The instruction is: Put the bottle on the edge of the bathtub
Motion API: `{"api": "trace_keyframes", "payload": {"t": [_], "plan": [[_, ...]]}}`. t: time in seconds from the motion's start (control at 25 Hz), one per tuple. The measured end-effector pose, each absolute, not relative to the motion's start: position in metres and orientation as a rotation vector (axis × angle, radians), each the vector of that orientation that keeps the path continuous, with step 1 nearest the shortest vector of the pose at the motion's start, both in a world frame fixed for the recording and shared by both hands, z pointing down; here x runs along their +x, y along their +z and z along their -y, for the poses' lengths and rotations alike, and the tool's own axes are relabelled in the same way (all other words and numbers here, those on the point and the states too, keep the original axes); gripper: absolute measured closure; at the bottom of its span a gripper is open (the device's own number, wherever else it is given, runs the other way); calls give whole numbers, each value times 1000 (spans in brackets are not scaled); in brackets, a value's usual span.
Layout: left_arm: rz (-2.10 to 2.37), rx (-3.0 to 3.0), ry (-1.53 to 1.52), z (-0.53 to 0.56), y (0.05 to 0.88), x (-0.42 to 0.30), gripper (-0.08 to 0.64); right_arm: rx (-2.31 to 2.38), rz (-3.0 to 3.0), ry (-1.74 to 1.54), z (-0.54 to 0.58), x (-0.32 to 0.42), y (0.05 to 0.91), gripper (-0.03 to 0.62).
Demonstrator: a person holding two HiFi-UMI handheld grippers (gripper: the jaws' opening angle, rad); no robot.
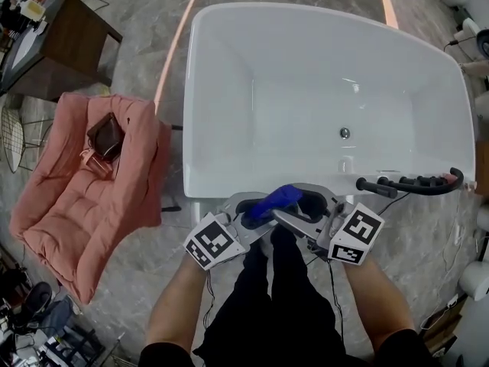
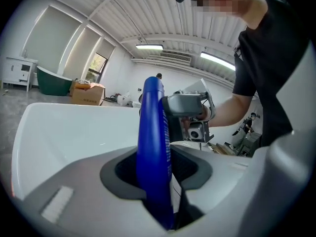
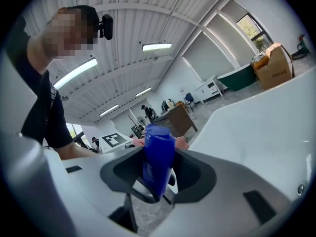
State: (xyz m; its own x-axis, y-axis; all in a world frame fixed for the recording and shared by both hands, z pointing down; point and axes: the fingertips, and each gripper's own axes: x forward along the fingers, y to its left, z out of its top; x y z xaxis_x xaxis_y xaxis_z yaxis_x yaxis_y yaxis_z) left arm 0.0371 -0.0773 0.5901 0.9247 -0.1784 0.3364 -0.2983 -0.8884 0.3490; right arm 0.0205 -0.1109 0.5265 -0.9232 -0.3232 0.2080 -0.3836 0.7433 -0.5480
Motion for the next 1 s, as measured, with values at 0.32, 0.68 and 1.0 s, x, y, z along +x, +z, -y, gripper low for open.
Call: {"api": "trace_keyframes", "payload": {"t": [0.32,0.68,1.0], "plan": [[260,2693,402,68,583,37,399,472,2897,907,104,6,519,416],[427,2598,313,92,586,15,337,603,2859,826,120,7,523,430],[723,2551,344,113,607,-27,337,729,2764,774,136,5,553,433]]}}
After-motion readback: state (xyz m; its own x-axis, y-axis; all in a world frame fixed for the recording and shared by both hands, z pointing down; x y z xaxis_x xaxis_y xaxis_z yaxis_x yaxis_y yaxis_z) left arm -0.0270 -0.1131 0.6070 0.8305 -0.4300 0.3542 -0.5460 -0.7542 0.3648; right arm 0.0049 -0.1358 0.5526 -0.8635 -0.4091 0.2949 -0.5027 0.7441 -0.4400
